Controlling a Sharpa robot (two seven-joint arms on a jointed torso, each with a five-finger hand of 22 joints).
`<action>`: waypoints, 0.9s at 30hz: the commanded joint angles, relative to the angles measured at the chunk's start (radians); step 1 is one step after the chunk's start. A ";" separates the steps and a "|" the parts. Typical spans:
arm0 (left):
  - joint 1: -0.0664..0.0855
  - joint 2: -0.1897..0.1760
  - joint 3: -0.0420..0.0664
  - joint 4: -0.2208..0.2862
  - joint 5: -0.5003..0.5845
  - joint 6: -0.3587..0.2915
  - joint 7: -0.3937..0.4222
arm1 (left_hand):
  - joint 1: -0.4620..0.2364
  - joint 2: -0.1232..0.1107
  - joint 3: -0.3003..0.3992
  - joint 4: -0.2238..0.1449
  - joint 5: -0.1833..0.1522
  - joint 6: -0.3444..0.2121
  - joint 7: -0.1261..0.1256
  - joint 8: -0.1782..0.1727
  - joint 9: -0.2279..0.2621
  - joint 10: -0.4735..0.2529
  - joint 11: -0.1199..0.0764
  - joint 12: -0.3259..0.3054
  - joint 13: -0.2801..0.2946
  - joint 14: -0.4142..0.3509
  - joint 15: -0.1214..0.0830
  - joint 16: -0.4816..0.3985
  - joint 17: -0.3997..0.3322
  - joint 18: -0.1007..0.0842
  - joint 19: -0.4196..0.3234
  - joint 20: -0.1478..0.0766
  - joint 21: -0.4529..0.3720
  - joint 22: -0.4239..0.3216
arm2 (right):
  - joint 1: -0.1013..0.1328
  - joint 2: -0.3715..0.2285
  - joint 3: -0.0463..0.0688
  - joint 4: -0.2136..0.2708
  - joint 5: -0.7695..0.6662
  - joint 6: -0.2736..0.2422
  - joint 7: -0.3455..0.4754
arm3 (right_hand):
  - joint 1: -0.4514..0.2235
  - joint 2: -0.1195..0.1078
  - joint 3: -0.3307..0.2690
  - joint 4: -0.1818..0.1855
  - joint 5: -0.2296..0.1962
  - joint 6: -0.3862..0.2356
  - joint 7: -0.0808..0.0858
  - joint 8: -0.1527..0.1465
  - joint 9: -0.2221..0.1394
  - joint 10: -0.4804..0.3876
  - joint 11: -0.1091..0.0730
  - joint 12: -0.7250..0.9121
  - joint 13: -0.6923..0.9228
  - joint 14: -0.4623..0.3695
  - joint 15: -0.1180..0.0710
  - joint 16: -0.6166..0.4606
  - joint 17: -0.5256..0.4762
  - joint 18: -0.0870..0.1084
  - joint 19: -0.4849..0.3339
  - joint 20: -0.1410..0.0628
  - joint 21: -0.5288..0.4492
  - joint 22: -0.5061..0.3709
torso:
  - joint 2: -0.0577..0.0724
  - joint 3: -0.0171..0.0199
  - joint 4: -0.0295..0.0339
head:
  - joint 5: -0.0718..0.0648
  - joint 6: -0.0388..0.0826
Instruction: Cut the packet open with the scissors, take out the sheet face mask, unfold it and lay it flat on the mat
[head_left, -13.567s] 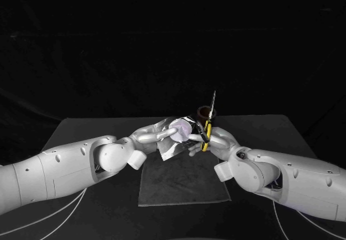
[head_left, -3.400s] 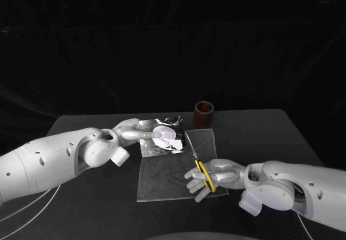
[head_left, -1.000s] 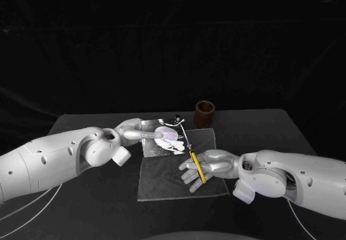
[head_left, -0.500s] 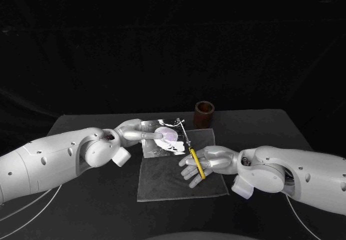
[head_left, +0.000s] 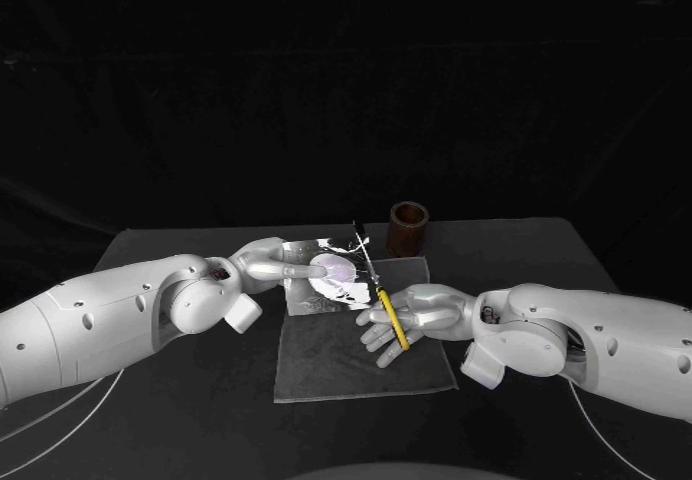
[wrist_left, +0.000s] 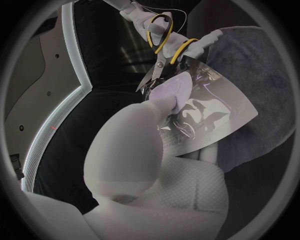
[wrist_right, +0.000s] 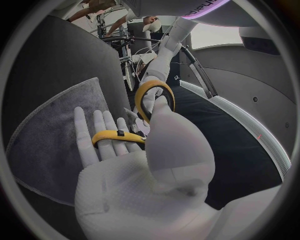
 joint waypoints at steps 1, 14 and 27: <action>0.000 0.003 0.000 0.002 -0.010 0.019 0.002 | 0.000 0.007 0.000 -0.004 0.003 0.003 0.004 0.003 0.081 0.009 -0.001 0.004 0.002 0.007 -0.001 -0.005 0.001 0.021 -0.006 0.001 0.007 0.001 | 0.004 0.004 0.002 -0.001 -0.003 0.017 0.007 | 0.001 0.011 -0.002 -0.003 -0.002 0.007 0.139 0.006 0.001 0.008 -0.001 0.007 0.002 0.002 0.008 0.006 0.001 0.070 0.003 -0.003 -0.004 0.002 | 0.000 -0.0004 0.0004 | 0.000 -0.001; 0.000 0.002 0.000 0.005 -0.015 0.018 0.000 | -0.004 0.007 0.003 -0.008 0.003 0.003 0.004 0.003 0.082 0.010 -0.001 0.005 0.002 0.008 -0.001 -0.005 0.002 0.021 -0.006 0.001 0.008 0.002 | 0.009 0.010 0.002 -0.009 0.010 -0.008 0.009 | 0.024 0.046 -0.024 -0.007 -0.001 0.024 0.137 0.047 -0.002 0.036 -0.006 0.033 0.002 0.035 0.000 0.036 0.006 0.077 0.020 -0.004 -0.001 0.005 | 0.000 -0.0007 0.0000 | 0.003 -0.003; 0.000 0.001 0.000 0.006 -0.016 0.020 -0.001 | -0.004 0.007 0.003 -0.009 0.003 0.003 0.004 0.003 0.083 0.010 -0.001 0.005 0.002 0.008 -0.001 -0.005 0.002 0.021 -0.006 0.001 0.008 0.002 | 0.010 0.011 0.002 -0.011 0.030 -0.061 0.035 | 0.103 0.129 -0.094 -0.019 -0.001 0.107 0.124 0.137 -0.033 0.150 -0.032 0.090 0.000 0.140 -0.034 0.114 0.005 0.109 0.091 -0.006 0.029 0.016 | 0.000 0.0003 -0.0008 | -0.002 0.000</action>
